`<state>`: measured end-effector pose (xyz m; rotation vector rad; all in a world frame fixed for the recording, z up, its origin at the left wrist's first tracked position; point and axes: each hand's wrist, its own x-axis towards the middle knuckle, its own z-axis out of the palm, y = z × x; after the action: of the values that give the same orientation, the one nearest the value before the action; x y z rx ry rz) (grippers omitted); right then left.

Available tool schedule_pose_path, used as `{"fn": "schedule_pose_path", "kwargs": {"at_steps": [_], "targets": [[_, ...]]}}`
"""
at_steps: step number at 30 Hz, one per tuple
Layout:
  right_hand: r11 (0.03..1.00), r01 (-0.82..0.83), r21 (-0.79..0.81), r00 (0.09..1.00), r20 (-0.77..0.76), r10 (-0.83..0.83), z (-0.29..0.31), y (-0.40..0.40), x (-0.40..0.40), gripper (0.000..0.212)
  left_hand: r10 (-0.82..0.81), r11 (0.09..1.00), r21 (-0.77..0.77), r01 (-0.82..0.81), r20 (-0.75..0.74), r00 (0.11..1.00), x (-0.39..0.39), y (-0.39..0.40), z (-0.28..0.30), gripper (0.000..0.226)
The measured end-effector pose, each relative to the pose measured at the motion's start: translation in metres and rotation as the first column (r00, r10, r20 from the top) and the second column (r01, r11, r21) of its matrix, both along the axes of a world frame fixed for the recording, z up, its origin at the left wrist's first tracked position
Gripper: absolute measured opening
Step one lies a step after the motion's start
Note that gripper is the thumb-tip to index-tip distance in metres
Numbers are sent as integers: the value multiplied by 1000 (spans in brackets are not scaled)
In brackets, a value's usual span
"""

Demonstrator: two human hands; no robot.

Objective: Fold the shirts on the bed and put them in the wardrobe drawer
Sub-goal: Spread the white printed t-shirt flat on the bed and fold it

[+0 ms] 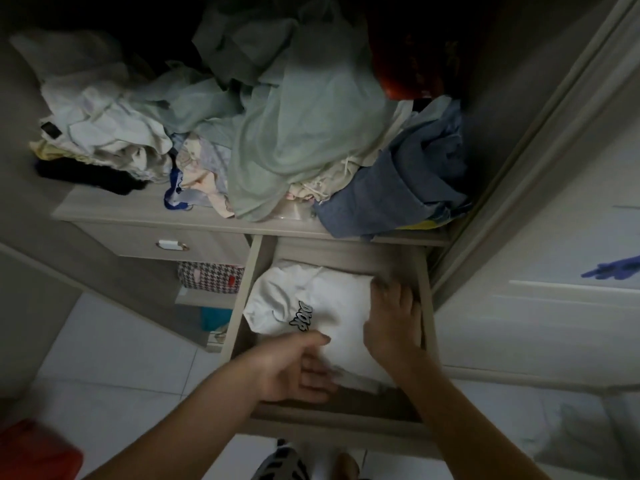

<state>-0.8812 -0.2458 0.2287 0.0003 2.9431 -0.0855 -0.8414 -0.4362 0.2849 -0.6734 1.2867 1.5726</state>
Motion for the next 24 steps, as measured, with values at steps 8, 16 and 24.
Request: {"fn": "schedule_pose_path", "kwargs": {"at_steps": [8,16,24], "targets": [[994,23,-105,968,251,4,-63,-21,30,92,-980,118,-983,143,-93,175,-76,-22,-66,63],[999,-40,29,991,132,36,-60,-42,2,91,-955,91,-988,-126,-122,270,-61,-16,-99,70],[993,-91,-80,948,298,111,-68,-54,-6,82,-900,143,-988,51,-109,423,-4,-19,-80,66]]}}
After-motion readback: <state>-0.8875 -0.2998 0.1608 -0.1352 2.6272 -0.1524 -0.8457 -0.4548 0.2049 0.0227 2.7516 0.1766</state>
